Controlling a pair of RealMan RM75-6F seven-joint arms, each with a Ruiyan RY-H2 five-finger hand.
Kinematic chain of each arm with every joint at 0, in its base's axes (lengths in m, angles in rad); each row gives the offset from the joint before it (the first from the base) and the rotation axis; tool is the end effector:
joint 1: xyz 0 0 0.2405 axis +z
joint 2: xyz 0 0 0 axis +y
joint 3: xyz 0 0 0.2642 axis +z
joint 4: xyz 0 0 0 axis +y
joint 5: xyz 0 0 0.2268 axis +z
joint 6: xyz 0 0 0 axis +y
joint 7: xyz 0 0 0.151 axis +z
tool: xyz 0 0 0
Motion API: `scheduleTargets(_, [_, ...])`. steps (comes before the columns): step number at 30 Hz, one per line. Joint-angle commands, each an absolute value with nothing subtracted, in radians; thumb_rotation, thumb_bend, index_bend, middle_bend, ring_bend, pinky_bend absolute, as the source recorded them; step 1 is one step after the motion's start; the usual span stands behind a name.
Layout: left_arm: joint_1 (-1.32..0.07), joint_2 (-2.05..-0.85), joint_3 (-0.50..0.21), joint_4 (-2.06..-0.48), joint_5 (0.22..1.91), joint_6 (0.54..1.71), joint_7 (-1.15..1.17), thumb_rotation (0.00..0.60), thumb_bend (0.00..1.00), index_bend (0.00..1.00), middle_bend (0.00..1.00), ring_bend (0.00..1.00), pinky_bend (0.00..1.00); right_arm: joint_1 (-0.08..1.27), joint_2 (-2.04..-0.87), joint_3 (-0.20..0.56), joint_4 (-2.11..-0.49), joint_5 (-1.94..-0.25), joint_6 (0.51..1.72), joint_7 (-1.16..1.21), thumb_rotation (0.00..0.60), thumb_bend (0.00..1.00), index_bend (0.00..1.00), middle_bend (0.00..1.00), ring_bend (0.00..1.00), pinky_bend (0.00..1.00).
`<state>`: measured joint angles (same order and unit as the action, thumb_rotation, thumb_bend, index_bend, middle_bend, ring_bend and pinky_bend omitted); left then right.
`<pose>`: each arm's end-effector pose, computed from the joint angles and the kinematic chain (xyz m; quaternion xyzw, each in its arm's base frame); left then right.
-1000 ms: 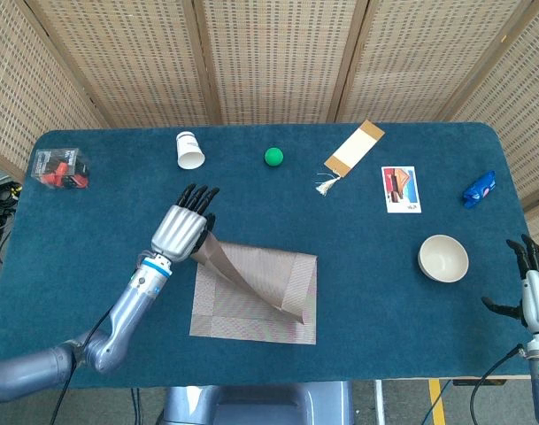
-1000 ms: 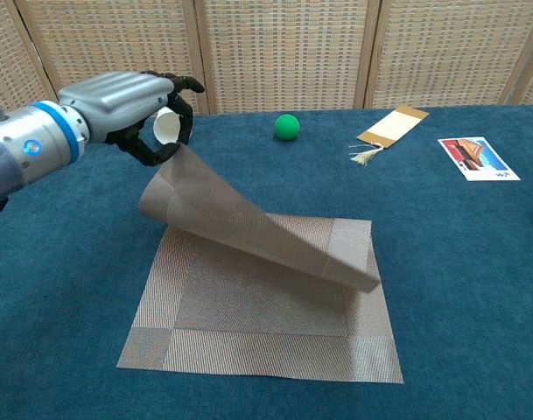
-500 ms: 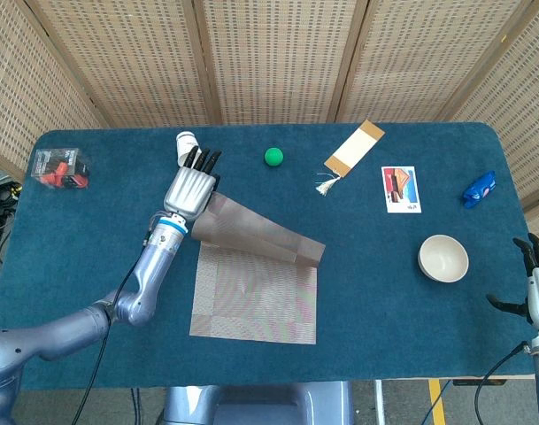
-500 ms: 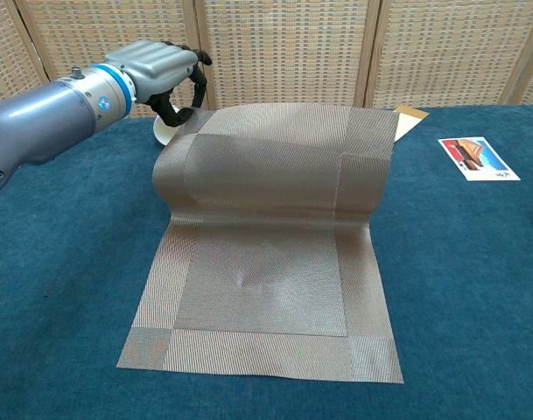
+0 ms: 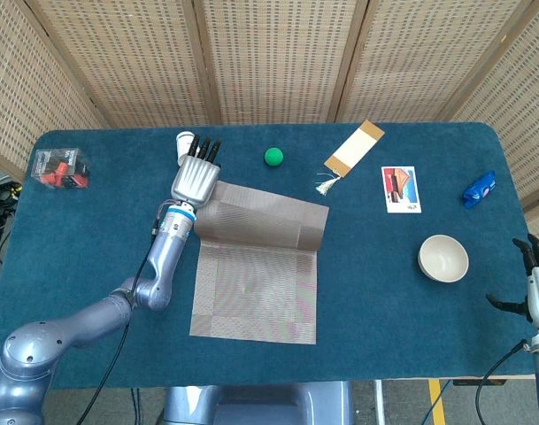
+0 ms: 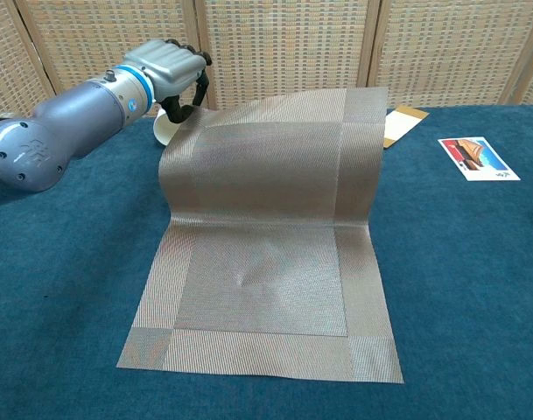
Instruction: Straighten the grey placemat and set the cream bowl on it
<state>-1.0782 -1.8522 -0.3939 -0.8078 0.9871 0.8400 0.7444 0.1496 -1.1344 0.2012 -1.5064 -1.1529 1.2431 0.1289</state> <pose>-0.0825 0.4943 -0.0456 -0.7410 -0.1724 -0.2850 0.5830 -0.3775 -0.2412 0.1671 0.4750 -0.4922 0.3643 0.6320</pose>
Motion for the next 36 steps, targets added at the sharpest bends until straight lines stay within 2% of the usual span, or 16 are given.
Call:
scheduleTargets(1, [-1.094, -1.873, -0.395, -0.760, 0.965, 0.829, 0.745, 0.600, 0.53, 0.57, 0.00, 0.00, 0.00, 0.151, -1.136, 0.200, -1.503, -1.153, 1.239, 0.127, 0.600, 0.21, 0.13, 0.00, 0.00, 0.00])
scheduleTargets(5, [-1.109, -1.878, -0.397, -0.720, 0.954, 0.814, 0.743, 0.600, 0.51, 0.51, 0.00, 0.00, 0.00, 0.153, -1.140, 0.200, -1.496, -1.148, 1.233, 0.129, 0.600, 0.21, 0.13, 0.00, 0.00, 0.00])
scheduleTargets(8, [-1.119, -1.880, -0.401, -0.699, 0.952, 0.808, 0.720, 0.600, 0.43, 0.44, 0.00, 0.00, 0.00, 0.155, -1.144, 0.200, -1.491, -1.146, 1.230, 0.125, 0.600, 0.21, 0.13, 0.00, 0.00, 0.00])
scheduleTargets(11, [-1.123, -1.882, -0.398, -0.685, 0.957, 0.807, 0.704, 0.600, 0.28, 0.28, 0.00, 0.00, 0.00, 0.156, -1.147, 0.199, -1.488, -1.146, 1.228, 0.120, 0.600, 0.21, 0.13, 0.00, 0.00, 0.00])
scheduleTargets(13, [-1.124, -1.884, -0.396, -0.677, 0.953, 0.800, 0.697, 0.600, 0.19, 0.12, 0.00, 0.00, 0.00, 0.157, -1.150, 0.198, -1.485, -1.145, 1.227, 0.116, 0.600, 0.21, 0.13, 0.00, 0.00, 0.00])
scheduleTargets(16, [-1.123, -1.884, -0.397, -0.671, 0.948, 0.796, 0.684, 0.600, 0.13, 0.01, 0.00, 0.00, 0.00, 0.157, -1.152, 0.198, -1.483, -1.141, 1.225, 0.113, 0.600, 0.21, 0.13, 0.00, 0.00, 0.00])
scheduleTargets(21, [-1.104, -1.869, -0.397, -0.690, 0.960, 0.816, 0.619, 0.600, 0.12, 0.01, 0.00, 0.00, 0.00, 0.157, -1.154, 0.198, -1.478, -1.136, 1.223, 0.110, 0.600, 0.21, 0.13, 0.00, 0.00, 0.00])
scheduleTargets(25, [-1.048, -1.815, -0.368, -0.788, 1.026, 0.872, 0.507, 0.600, 0.11, 0.06, 0.00, 0.00, 0.00, 0.157, -1.154, 0.200, -1.473, -1.132, 1.221, 0.111, 0.600, 0.21, 0.13, 0.00, 0.00, 0.00])
scheduleTargets(26, [-0.999, -1.769, -0.329, -0.879, 1.093, 0.926, 0.438, 0.600, 0.10, 0.08, 0.00, 0.00, 0.00, 0.157, -1.154, 0.202, -1.471, -1.129, 1.219, 0.113, 0.600, 0.21, 0.13, 0.00, 0.00, 0.00])
scheduleTargets(29, [-0.930, -1.686, -0.261, -1.014, 1.198, 0.998, 0.354, 0.600, 0.07, 0.12, 0.00, 0.00, 0.00, 0.157, -1.155, 0.202, -1.468, -1.127, 1.217, 0.112, 0.600, 0.21, 0.13, 0.00, 0.00, 0.00])
scheduleTargets(36, [-0.810, -1.574, -0.141, -1.238, 1.351, 1.128, 0.255, 0.600, 0.04, 0.19, 0.00, 0.00, 0.00, 0.160, -1.162, 0.198, -1.470, -1.131, 1.218, 0.096, 0.600, 0.21, 0.13, 0.00, 0.00, 0.00])
